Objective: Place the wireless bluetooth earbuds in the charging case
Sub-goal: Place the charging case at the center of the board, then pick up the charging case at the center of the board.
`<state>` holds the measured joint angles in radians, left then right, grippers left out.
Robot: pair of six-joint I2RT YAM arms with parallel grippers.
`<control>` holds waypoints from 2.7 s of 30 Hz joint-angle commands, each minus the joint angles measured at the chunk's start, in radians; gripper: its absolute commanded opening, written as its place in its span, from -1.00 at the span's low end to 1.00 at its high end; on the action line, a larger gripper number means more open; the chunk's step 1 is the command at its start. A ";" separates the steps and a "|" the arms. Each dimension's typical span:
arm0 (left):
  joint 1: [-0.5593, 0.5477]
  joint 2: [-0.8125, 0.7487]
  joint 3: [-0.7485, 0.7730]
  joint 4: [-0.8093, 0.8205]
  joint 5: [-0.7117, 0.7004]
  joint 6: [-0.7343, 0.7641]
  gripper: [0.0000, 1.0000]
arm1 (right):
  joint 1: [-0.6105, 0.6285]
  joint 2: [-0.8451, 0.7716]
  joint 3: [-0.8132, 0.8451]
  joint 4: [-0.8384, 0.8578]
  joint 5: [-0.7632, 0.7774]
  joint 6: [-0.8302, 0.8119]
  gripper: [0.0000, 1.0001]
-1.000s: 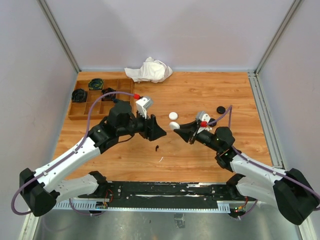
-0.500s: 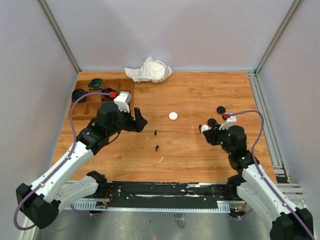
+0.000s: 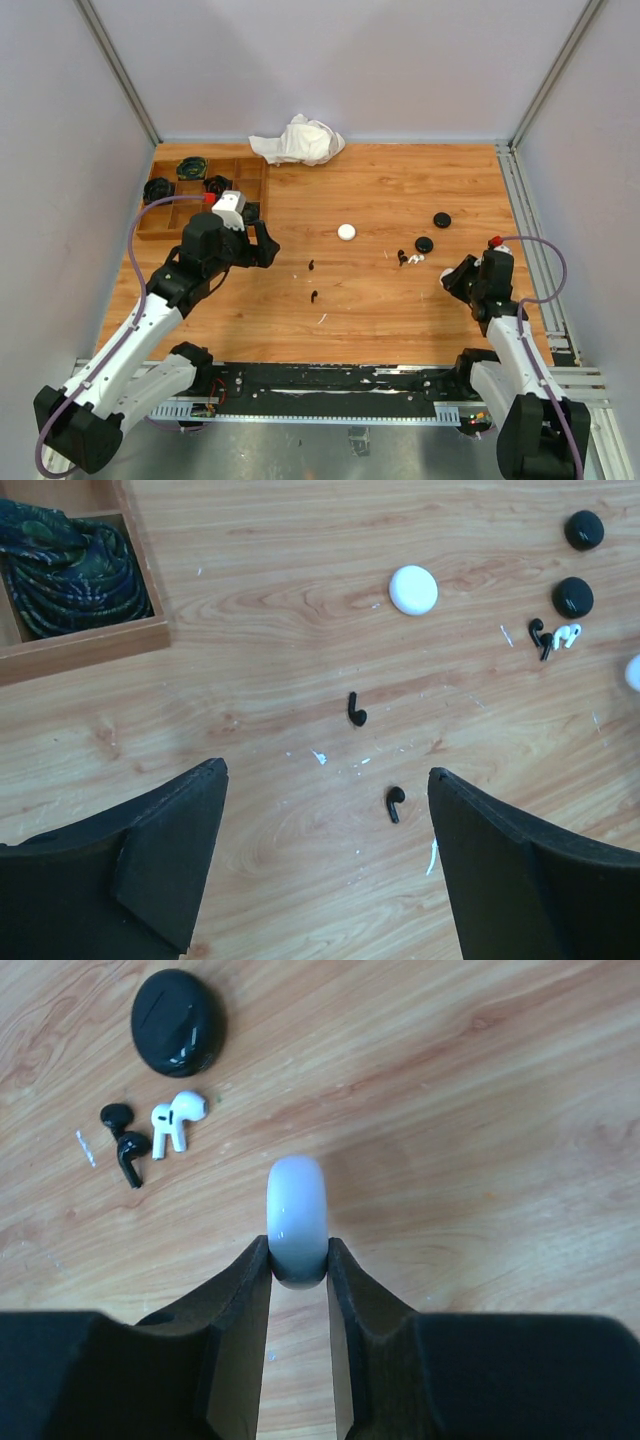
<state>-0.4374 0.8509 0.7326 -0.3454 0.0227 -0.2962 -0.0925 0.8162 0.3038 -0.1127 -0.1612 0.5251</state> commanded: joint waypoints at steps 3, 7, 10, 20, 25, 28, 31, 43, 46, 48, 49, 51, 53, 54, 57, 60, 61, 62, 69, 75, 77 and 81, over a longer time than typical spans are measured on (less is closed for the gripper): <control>0.032 -0.019 -0.009 0.019 0.006 0.014 0.74 | -0.063 0.012 0.002 -0.040 0.040 0.033 -0.26; 0.049 -0.029 -0.016 0.027 0.023 0.011 0.74 | -0.078 0.018 0.012 -0.083 0.089 0.026 0.07; 0.053 -0.034 -0.018 0.029 0.029 0.010 0.74 | -0.080 0.013 0.032 -0.117 0.113 0.002 0.21; 0.072 -0.046 -0.020 0.037 0.068 0.012 0.74 | 0.021 0.063 0.238 -0.175 0.083 -0.203 0.63; 0.076 -0.048 -0.024 0.040 0.087 0.014 0.75 | 0.171 0.231 0.365 -0.171 0.181 -0.300 0.70; 0.076 -0.050 -0.024 0.042 0.099 0.017 0.75 | 0.174 0.341 0.441 -0.174 0.159 -0.339 0.70; 0.078 -0.052 -0.024 0.039 0.107 0.021 0.75 | 0.174 0.436 0.498 -0.167 0.099 -0.364 0.67; 0.084 -0.053 -0.028 0.041 0.121 0.030 0.75 | 0.175 0.739 0.644 -0.172 -0.011 -0.467 0.48; 0.088 -0.049 -0.028 0.043 0.130 0.031 0.75 | 0.175 0.781 0.662 -0.172 -0.014 -0.482 0.41; 0.089 -0.049 -0.029 0.046 0.134 0.031 0.75 | 0.179 0.808 0.677 -0.177 -0.028 -0.487 0.37; 0.091 -0.050 -0.028 0.046 0.136 0.032 0.75 | 0.187 0.821 0.683 -0.183 -0.025 -0.493 0.37; 0.091 -0.049 -0.030 0.048 0.139 0.032 0.75 | 0.203 0.847 0.699 -0.194 -0.004 -0.513 0.36; 0.091 -0.051 -0.030 0.046 0.144 0.034 0.75 | 0.206 0.869 0.710 -0.206 0.006 -0.524 0.35; 0.092 -0.052 -0.031 0.046 0.146 0.036 0.75 | 0.208 0.877 0.712 -0.207 0.010 -0.527 0.33; 0.092 -0.057 -0.034 0.053 0.156 0.039 0.75 | 0.211 0.902 0.724 -0.218 0.016 -0.536 0.28; 0.091 -0.055 -0.036 0.057 0.158 0.040 0.75 | 0.215 0.919 0.732 -0.224 0.031 -0.547 0.27; 0.091 -0.053 -0.036 0.057 0.160 0.040 0.75 | 0.215 0.922 0.734 -0.224 0.036 -0.549 0.27; 0.092 -0.051 -0.036 0.057 0.162 0.039 0.75 | 0.214 0.930 0.737 -0.226 0.037 -0.552 0.26; 0.092 -0.046 -0.038 0.068 0.186 0.033 0.74 | 0.232 0.939 0.733 -0.226 0.040 -0.559 0.02; 0.092 -0.025 -0.049 0.121 0.249 -0.019 0.72 | 0.308 0.871 0.714 -0.202 0.089 -0.535 -0.08; 0.092 -0.019 -0.059 0.162 0.285 -0.054 0.70 | 0.336 0.826 0.706 -0.191 0.110 -0.525 -0.12; 0.091 -0.008 -0.092 0.266 0.333 -0.137 0.67 | 0.407 0.723 0.666 -0.128 0.140 -0.483 -0.14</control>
<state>-0.3546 0.8333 0.6704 -0.2134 0.2783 -0.3458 0.2508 1.6489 0.9997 -0.2962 -0.0750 -0.0063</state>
